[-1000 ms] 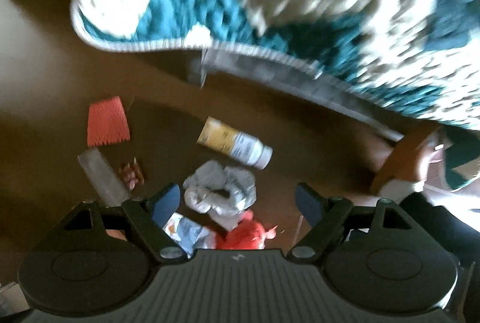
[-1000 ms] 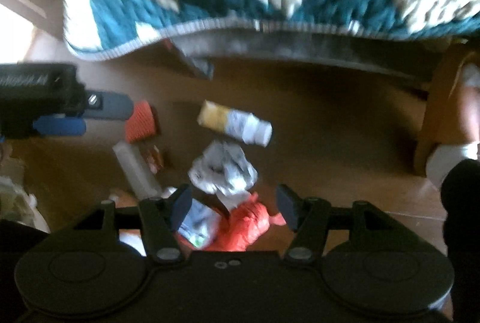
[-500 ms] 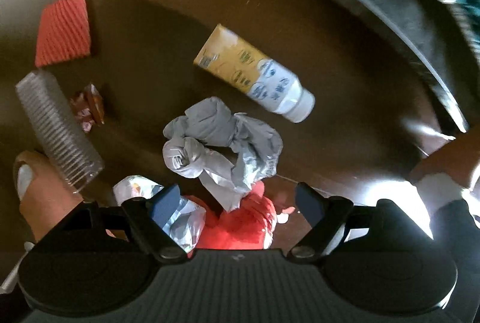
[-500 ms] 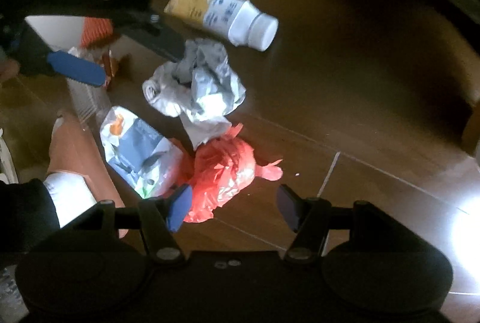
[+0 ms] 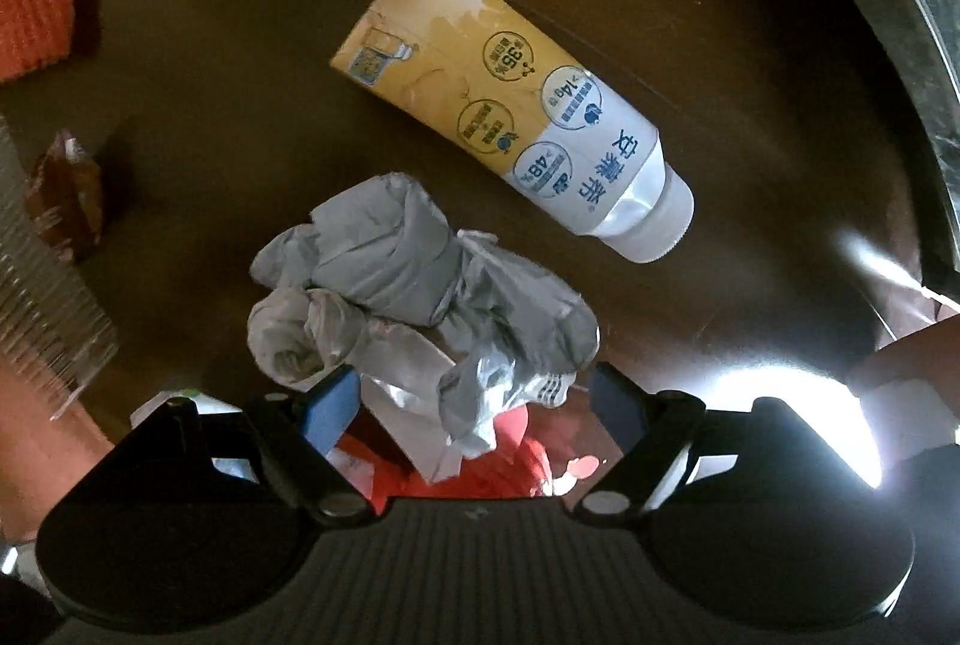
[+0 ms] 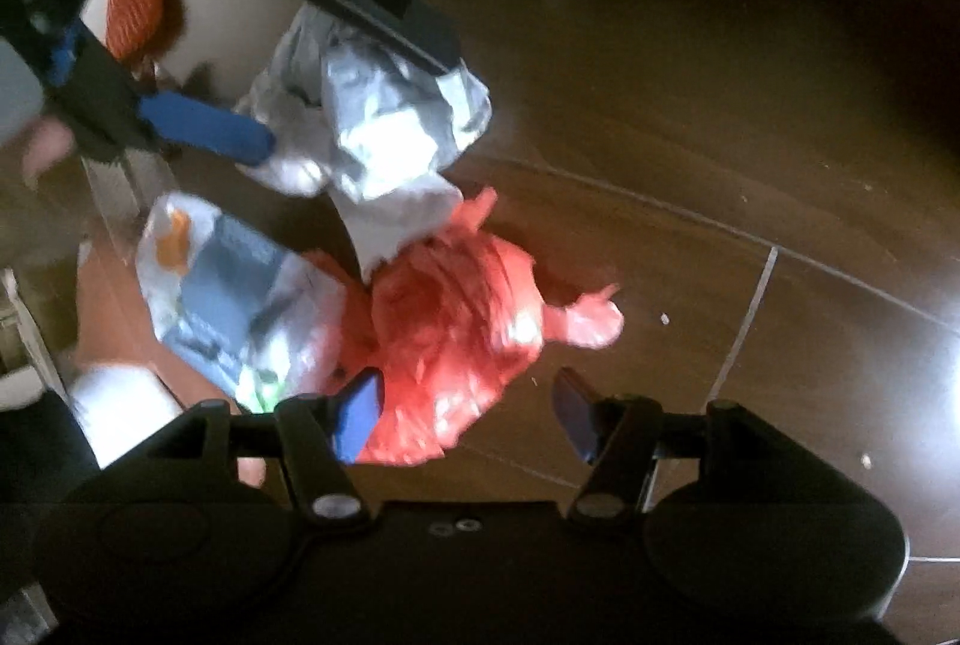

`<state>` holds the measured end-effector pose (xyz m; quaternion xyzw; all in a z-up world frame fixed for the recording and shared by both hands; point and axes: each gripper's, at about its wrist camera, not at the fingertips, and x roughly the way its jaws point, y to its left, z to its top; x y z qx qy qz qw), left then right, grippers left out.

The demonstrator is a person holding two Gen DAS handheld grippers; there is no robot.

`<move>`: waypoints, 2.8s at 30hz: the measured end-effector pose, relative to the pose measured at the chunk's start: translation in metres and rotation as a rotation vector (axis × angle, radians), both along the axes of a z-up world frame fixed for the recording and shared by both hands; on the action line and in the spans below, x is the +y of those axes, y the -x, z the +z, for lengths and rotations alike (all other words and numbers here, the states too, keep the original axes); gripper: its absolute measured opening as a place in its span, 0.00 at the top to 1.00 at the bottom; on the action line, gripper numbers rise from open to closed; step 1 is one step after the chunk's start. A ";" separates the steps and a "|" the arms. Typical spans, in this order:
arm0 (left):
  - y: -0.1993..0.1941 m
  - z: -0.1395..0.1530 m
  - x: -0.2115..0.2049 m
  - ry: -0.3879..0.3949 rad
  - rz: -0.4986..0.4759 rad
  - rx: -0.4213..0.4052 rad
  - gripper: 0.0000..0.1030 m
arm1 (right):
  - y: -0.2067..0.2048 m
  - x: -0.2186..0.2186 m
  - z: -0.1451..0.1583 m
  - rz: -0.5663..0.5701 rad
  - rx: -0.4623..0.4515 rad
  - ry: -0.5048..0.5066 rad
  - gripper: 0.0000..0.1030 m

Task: Collect trash
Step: 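Lower both tools toward grey crumpled paper and red bag on floor, then close left tool on grey crumpled paper while right tool closes on red bag, lift, then carry both items over teal wastebasket and open both tools to drop them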

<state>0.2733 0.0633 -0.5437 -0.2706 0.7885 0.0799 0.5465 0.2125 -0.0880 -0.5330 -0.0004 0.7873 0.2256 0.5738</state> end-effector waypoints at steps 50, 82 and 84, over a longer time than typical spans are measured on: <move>0.080 0.348 0.002 -0.051 -0.021 -0.587 0.88 | 0.039 -0.046 0.321 0.102 -0.713 -0.019 0.56; 0.068 0.701 -0.062 -0.241 -0.216 -1.329 0.87 | 0.010 -0.108 0.681 -0.087 -1.627 -0.053 0.56; 0.053 0.714 -0.065 -0.272 -0.235 -1.347 0.87 | -0.002 -0.106 0.691 -0.091 -1.649 -0.038 0.56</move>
